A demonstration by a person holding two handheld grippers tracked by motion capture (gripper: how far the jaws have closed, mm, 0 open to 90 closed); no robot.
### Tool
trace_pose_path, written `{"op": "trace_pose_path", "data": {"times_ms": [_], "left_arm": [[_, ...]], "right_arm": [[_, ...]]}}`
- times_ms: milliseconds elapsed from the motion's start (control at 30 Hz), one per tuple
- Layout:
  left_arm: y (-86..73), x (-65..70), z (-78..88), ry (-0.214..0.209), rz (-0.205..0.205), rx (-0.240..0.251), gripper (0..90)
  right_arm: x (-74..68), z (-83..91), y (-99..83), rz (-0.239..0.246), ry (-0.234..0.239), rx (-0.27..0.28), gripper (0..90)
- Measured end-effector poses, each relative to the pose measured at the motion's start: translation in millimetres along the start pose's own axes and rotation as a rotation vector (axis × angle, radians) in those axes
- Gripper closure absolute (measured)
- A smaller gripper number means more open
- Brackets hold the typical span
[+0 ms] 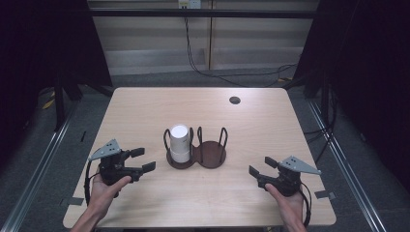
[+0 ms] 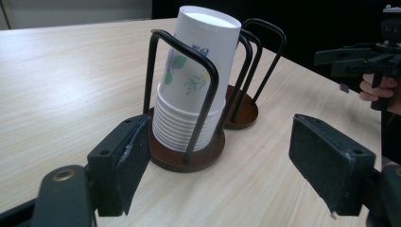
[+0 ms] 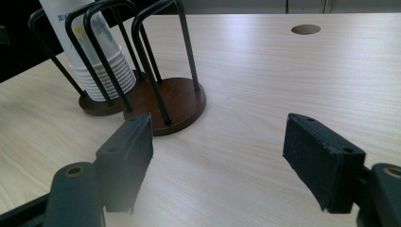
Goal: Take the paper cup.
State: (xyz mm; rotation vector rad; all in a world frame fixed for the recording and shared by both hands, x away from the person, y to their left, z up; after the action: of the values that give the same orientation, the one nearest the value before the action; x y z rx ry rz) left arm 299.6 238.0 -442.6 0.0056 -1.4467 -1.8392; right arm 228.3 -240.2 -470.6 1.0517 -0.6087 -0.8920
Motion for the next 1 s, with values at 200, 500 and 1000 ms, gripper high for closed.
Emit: {"op": "trace_pose_path", "data": {"times_ms": [200, 500, 1000], "left_arm": [[2.6, 0.2, 3.4, 0.026, -0.01, 0.009, 21.6], [8.7, 15.2, -0.2, 0.041, -0.073, -0.03, 21.5], [30.4, 28.1, -9.1, 0.071, -0.132, -0.068, 18.1]], "right_arm": [[-3.1, -2.3, 1.1, 0.013, 0.008, -0.009, 24.5], [-5.7, -5.8, 3.7, 0.018, 0.043, -0.018, 23.7], [-12.1, -11.2, 4.5, 0.044, 0.066, -0.048, 23.4]]}}
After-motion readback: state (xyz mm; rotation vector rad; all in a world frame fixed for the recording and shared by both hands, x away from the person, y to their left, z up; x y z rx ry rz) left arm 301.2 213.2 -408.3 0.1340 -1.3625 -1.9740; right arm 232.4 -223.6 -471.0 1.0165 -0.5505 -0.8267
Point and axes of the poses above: each handheld gripper's, and its own axes: z roughly backward along the jaws, y roughly out of its top, x roughly to its right, the point moved 1 cm from there along -z, roughly forward along the jaws, and after that the axes turned 13 degrees about z, right-handed, at the moved point
